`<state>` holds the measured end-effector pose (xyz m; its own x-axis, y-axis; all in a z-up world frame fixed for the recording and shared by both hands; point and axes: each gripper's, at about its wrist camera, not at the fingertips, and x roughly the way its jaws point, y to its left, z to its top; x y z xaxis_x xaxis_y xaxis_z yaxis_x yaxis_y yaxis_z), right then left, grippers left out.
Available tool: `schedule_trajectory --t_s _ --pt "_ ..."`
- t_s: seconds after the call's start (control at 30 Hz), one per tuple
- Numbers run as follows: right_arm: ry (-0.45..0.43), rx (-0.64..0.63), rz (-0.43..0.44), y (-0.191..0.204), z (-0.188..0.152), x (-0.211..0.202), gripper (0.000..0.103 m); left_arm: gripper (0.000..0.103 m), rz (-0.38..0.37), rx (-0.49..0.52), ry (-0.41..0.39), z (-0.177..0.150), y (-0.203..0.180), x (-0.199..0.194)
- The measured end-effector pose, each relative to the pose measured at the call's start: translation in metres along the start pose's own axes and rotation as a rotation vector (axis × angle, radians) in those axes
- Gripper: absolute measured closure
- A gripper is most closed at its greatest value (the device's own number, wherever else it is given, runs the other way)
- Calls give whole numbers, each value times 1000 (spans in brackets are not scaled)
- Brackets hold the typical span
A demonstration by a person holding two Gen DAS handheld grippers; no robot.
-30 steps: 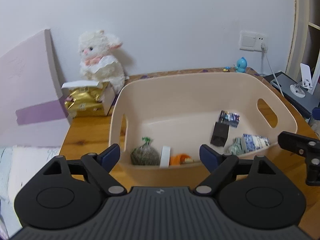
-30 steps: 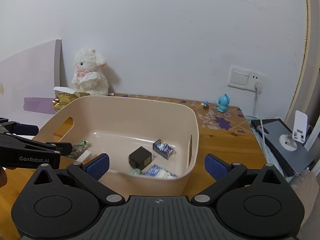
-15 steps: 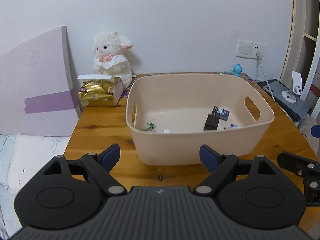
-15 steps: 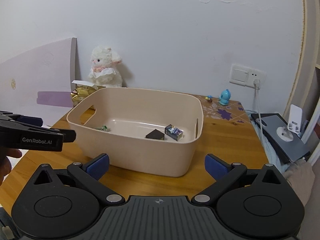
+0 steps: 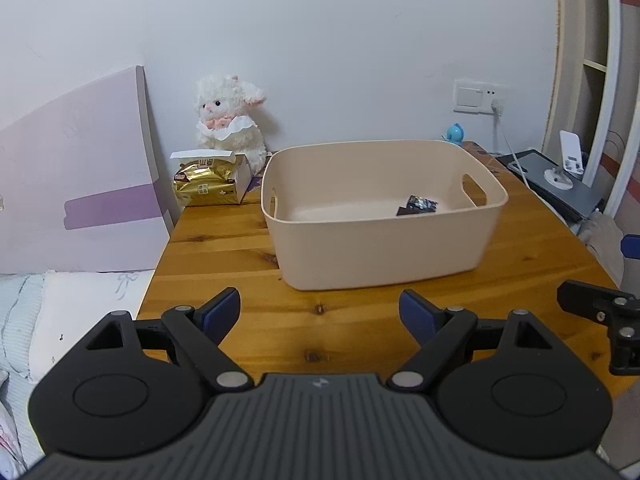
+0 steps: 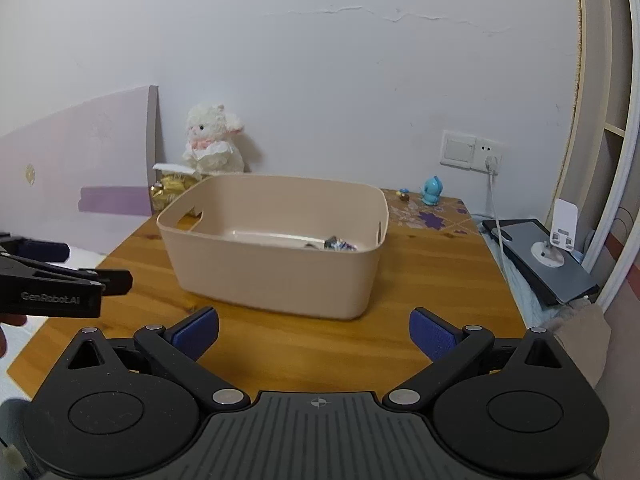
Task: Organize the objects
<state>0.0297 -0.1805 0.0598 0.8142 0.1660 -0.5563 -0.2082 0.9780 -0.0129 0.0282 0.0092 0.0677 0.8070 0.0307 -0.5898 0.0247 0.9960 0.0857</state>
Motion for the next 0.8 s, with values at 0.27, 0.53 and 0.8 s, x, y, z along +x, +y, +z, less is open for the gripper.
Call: schedule_trajectory --t_s 0.27,0.53,0.8 --pt "20 6 5 1 -21 -23 0 16 -38 7 -1 -22 -7 -29" --pt "23 2 4 4 -34 -42 0 16 -52 -20 -1 -40 1 -54" --pt "28 3 3 1 -43 -55 0 16 -50 -23 -17 -47 10 -75"
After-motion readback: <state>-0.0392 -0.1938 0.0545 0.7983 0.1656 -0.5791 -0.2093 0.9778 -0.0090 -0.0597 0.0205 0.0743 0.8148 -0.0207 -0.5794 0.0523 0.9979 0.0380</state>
